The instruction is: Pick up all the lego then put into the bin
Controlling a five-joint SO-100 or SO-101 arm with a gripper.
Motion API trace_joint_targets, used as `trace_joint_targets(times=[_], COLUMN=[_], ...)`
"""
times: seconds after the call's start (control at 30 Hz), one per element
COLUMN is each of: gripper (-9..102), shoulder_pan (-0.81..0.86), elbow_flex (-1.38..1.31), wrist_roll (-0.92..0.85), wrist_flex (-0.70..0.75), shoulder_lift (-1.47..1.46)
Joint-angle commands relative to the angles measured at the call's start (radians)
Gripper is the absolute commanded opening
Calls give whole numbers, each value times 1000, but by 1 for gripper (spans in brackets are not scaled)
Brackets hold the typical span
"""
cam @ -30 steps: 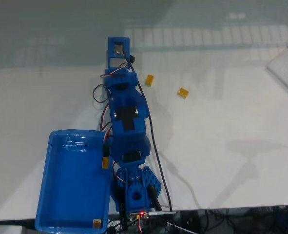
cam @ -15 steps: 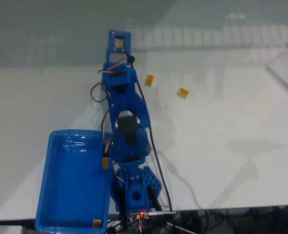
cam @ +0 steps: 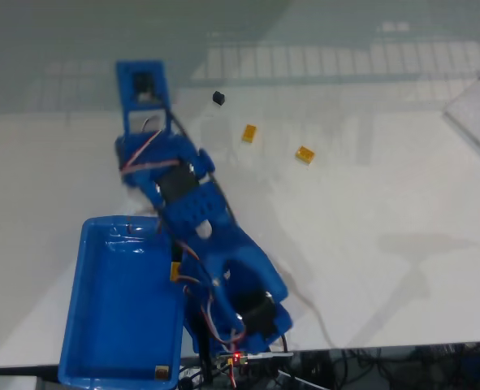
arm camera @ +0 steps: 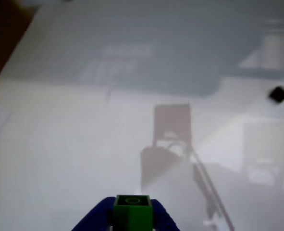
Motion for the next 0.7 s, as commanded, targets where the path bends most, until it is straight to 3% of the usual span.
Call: trace_joint_targets(times=[0.0,0.3,0.53,0.67], gripper=[0,0,1,23], shoulder_pan=[-201,-738,-904,-910], elbow_flex=[-74,-77,-60,-31], wrist_roll=[6,80,118,114], wrist_flex=[147,482,538,538], shoulder_lift=[77,123,94,86])
